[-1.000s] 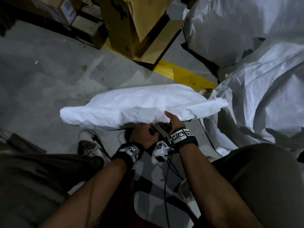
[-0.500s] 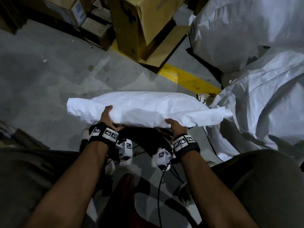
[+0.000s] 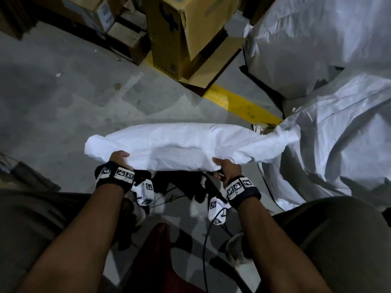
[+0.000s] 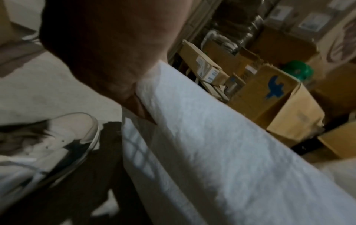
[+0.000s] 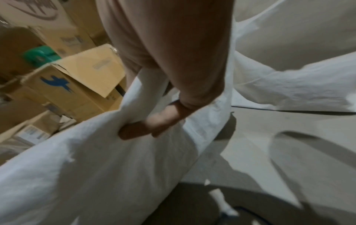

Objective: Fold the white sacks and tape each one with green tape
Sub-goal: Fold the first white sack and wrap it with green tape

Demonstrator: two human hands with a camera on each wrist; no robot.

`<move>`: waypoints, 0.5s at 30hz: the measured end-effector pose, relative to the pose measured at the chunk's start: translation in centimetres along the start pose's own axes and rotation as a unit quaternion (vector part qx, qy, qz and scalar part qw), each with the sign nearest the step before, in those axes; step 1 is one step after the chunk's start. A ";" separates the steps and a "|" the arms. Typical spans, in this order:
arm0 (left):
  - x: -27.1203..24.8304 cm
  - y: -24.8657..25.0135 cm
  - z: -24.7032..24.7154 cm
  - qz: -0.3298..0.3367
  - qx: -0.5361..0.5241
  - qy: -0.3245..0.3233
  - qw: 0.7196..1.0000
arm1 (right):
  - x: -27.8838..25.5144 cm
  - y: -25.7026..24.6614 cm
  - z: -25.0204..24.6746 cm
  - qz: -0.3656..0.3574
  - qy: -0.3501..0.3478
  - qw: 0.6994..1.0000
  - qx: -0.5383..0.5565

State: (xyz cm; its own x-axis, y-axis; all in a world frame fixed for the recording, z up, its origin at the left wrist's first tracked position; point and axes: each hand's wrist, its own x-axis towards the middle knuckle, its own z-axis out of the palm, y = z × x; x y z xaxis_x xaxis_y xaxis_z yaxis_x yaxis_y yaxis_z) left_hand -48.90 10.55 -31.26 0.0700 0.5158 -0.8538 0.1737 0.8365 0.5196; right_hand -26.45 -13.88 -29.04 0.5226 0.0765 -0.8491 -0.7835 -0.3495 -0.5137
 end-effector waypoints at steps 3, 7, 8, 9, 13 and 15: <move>-1.9 0.6 0.2 0.033 -0.015 0.013 0.999 | -0.1 -1.5 1.1 -0.054 -0.001 0.998 0.019; -2.8 1.5 0.8 0.037 -0.111 -0.027 0.993 | 0.1 -3.6 2.5 -0.148 -0.027 0.989 -0.006; -3.3 1.7 0.9 0.034 -0.129 -0.049 0.990 | 0.1 -3.9 2.6 -0.160 -0.033 0.987 0.010; -3.3 1.6 0.8 0.036 -0.153 -0.070 0.985 | 0.3 -4.1 2.6 -0.160 -0.041 0.986 0.028; -3.1 0.7 0.9 0.010 -0.199 -0.071 0.977 | 1.1 -4.0 1.6 -0.119 -0.057 0.986 0.102; -3.4 -0.5 0.8 -0.018 -0.181 -0.081 0.980 | 1.3 -3.2 0.6 -0.081 -0.036 0.991 0.102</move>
State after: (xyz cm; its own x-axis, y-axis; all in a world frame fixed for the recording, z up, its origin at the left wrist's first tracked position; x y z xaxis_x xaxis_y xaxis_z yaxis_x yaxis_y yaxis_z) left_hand -48.43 8.19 -28.65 0.2295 0.4734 -0.8504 -0.1782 0.8794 0.4415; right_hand -23.49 -12.10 -28.63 0.6269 0.1853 -0.7567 -0.7474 -0.1311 -0.6513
